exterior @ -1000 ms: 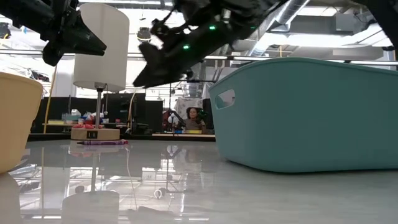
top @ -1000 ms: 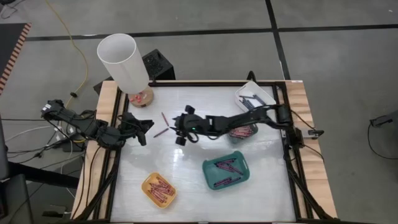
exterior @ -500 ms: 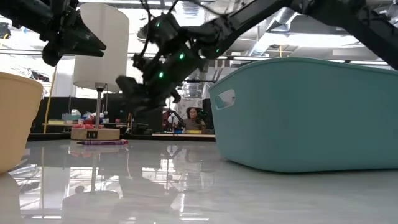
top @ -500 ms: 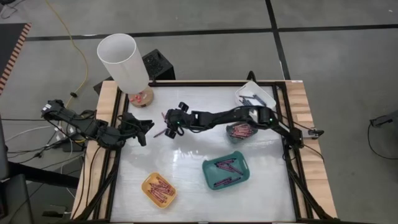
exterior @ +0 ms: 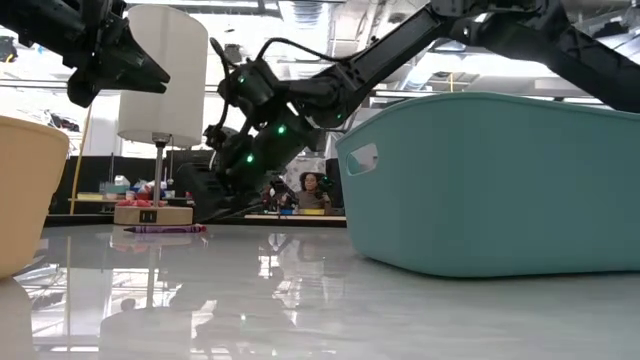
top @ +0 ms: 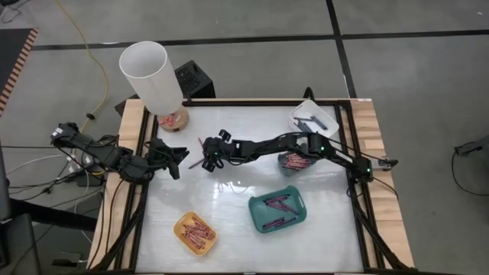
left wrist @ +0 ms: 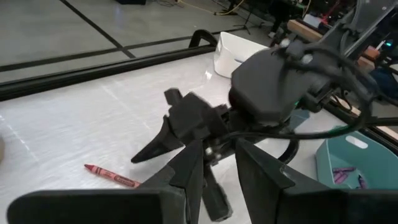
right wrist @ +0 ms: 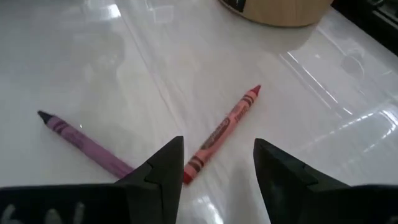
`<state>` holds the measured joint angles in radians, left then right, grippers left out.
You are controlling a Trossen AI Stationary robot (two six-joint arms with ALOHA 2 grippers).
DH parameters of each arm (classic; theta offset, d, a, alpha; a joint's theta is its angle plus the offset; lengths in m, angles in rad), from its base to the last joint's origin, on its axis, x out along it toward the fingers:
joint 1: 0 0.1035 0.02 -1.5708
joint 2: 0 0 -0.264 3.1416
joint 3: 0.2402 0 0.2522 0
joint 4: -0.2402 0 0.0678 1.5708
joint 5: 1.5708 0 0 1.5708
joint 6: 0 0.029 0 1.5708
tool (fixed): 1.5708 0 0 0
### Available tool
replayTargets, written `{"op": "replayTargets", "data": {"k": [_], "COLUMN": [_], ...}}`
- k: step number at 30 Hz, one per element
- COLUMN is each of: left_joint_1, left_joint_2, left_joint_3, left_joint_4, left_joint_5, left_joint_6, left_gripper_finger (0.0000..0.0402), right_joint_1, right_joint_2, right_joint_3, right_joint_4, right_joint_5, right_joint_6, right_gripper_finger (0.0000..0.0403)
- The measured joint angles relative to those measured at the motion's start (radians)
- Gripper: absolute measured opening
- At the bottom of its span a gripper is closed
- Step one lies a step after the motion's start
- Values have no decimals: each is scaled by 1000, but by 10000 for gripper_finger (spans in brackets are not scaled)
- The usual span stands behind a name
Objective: Sort crayons
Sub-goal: Put the red crayon into the yellow bin
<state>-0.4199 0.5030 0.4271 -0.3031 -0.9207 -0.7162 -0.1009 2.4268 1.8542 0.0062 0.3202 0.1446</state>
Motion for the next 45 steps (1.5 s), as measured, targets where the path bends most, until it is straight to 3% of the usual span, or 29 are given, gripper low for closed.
{"op": "replayTargets", "data": {"k": [14, 24, 27, 45], "left_joint_1": [0, 0, 0, 0], "left_joint_2": [0, 0, 0, 0], "left_joint_3": [0, 0, 0, 0], "left_joint_4": [-6, -7, -7, -12], "left_joint_5": [1, 27, 27, 29], "left_joint_6": [-2, 1, 1, -3], "left_gripper_finger": [85, 85, 85, 85], "right_joint_1": [-5, -5, -5, 8], "right_joint_2": [34, 34, 34, -35], "right_joint_3": [1, 2, 1, -7], "right_joint_4": [-30, -55, -56, -98], "right_joint_5": [1, 3, -6, -20], "right_joint_6": [19, 28, 28, -34], "right_gripper_finger": [180, 35, 9, 1]}}
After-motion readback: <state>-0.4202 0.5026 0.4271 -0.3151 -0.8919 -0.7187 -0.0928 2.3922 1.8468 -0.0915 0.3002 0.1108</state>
